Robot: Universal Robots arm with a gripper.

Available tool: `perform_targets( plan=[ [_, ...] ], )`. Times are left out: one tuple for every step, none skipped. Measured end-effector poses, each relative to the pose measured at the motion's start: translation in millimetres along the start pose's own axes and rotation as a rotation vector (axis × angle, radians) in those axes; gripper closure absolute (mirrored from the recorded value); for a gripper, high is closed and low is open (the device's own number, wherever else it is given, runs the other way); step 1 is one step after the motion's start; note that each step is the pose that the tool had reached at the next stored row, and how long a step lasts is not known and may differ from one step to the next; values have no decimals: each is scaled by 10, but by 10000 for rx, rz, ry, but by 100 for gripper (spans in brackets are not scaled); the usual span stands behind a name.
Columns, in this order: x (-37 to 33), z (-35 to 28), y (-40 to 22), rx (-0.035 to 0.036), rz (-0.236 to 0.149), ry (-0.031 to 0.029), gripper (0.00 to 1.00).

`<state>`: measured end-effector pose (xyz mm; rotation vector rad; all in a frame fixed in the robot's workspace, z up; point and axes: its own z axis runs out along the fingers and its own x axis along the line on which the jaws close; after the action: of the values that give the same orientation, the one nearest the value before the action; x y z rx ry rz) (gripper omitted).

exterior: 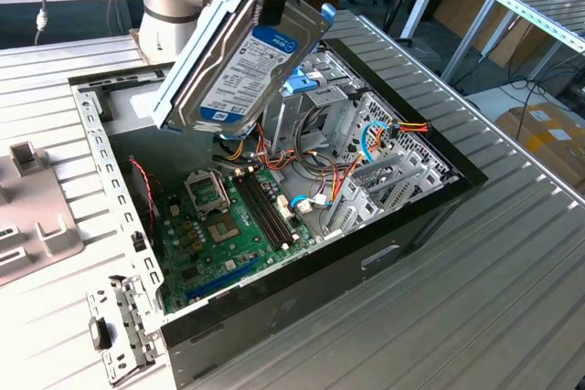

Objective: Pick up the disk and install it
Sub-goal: 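Pick up the disk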

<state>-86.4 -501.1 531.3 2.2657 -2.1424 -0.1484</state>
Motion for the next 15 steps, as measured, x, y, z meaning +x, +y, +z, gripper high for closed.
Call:
perform_targets(
  plan=[
    [12, -2, -46, -4, 1, -1, 63],
    [29, -4, -111, -9, 0, -3, 63],
    [36, -6, -135, -13, -1, -1, 63],
    [43, -7, -159, -15, 1, -2, 63],
    [53, -9, -192, -19, 1, -3, 63],
    [71, -12, -248, -25, 1, -2, 63],
    [90, -14, -300, -32, 1, -2, 63],
    [103, -15, -333, -36, 3, -3, 63],
    [111, -16, -353, -38, 2, -3, 63],
    [119, -16, -373, -40, 2, -4, 63],
    [130, -18, -400, -44, 2, -3, 63],
    [138, -18, -420, -46, 2, -4, 63],
    [153, -19, -453, -50, 3, -4, 63],
    [164, -20, -483, -54, 4, -4, 63],
    [173, -21, -505, -58, 3, -4, 63]
  ],
)
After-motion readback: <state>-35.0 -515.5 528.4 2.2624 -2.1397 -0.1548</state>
